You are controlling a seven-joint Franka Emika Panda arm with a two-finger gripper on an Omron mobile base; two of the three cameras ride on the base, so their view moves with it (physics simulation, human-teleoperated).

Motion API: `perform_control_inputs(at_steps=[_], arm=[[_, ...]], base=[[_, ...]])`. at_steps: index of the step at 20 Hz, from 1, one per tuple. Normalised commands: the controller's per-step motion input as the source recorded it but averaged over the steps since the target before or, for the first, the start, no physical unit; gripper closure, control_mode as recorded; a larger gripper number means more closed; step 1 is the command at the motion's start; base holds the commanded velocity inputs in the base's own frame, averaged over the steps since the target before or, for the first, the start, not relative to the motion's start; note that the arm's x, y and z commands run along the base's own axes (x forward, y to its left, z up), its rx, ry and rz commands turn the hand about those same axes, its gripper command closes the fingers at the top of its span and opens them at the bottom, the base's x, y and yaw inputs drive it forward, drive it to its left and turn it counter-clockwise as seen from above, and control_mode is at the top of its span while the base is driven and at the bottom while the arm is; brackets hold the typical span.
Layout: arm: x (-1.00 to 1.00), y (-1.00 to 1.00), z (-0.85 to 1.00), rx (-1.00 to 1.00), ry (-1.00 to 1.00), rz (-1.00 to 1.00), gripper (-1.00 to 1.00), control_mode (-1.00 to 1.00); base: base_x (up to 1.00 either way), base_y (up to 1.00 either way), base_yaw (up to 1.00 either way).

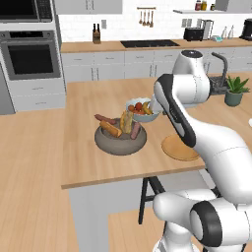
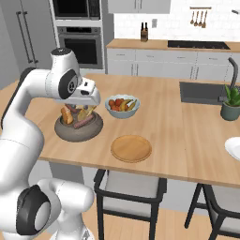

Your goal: Place one bun and one sausage from the bowl on each plate.

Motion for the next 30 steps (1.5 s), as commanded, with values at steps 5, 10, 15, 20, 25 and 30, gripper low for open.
perform_control_inputs(at_steps=[5,10,15,20,25,30], arm=[[-0.03,0.06,-0.02,0.0,0.01,0.01,-1.0,-1.0],[0.09,0.49,-0.03,-0.05,0.01,0.03,-1.0,-1.0],[0.55,0.88,-0.34,-0.07,0.03,0.0,-1.0,-1.0],[0.45,0.2,-0.4,0.07,0.0,-0.04,-1.0,-1.0],[0.25,-0.02,-0.88,0.1,0.1,-0.12,-1.0,-1.0],[0.36,0.0,-0.68,0.0,0.11,-0.01,-1.0,-1.0]], base=[[0.0,0.0,0.0],[0.0,0.0,0.0],[0.0,0.0,0.0],[0.0,0.0,0.0],[0.0,0.0,0.0],[0.0,0.0,0.0]])
